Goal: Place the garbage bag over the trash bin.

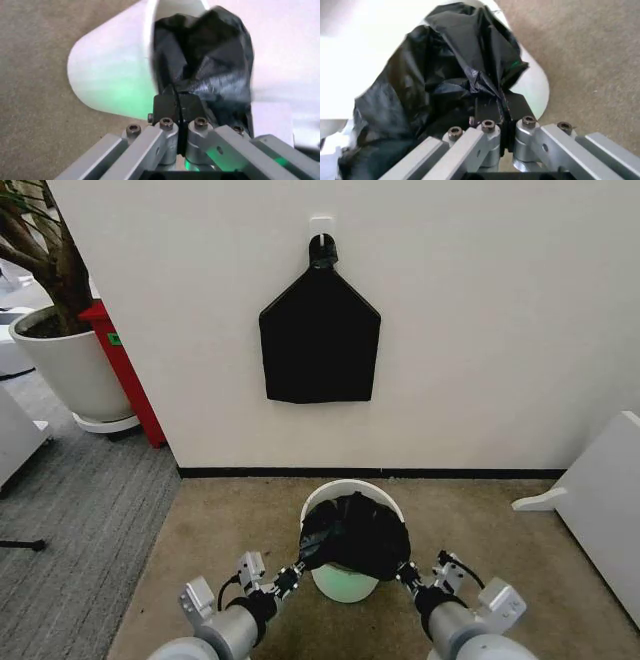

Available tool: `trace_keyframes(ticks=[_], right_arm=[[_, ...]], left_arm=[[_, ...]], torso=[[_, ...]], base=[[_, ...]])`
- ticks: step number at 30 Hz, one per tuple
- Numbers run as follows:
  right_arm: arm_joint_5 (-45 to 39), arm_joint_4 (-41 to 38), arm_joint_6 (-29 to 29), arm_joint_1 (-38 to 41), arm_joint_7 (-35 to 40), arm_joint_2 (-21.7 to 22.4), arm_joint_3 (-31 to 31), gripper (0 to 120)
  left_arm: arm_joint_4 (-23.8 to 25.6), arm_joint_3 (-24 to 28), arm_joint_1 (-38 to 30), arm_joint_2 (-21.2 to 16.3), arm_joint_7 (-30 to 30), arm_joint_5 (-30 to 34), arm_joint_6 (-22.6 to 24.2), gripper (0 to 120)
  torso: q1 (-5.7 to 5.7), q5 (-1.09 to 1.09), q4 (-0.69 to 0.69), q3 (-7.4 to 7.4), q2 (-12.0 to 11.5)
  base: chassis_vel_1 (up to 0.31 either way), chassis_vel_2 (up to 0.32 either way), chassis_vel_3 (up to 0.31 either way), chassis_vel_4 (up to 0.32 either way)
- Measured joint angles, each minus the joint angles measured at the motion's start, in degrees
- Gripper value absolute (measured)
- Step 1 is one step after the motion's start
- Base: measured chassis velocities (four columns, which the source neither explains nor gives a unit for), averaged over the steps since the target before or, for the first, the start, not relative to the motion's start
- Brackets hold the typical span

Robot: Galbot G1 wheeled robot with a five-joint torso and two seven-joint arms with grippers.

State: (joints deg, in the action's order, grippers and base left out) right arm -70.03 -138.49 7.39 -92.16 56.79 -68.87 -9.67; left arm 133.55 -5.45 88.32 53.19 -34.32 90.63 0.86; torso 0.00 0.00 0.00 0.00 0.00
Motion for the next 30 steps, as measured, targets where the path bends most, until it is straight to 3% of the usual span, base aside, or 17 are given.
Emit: trace_keyframes(ticks=[12,20,30], right_arm=[[1.34,7.29,-2.18,0.53,-0.46,-4.19,-2.25,0],[2.48,12.48,-2.75,1.86,-3.39,-6.89,-2.84,0],[4.81,15.01,-1.36,4.51,-7.25,-7.62,-2.7,0]], left_arm=[[-9.87,0.62,-0.42,9.33,0.16,1.26,-0.42,0],[-14.68,1.37,-2.79,11.83,1.35,1.35,-0.31,0],[-15.99,1.64,-3.23,13.09,2.36,1.54,0.08,0]], torso=[[0.0,0.0,0.0,0.0,0.0],[0.0,0.01,0.0,0.0,0.0],[0.0,0.0,0.0,0.0,0.0]], base=[[0.0,0.0,0.0,0.0],[0.0,0.0,0.0,0.0],[0.0,0.0,0.0,0.0]])
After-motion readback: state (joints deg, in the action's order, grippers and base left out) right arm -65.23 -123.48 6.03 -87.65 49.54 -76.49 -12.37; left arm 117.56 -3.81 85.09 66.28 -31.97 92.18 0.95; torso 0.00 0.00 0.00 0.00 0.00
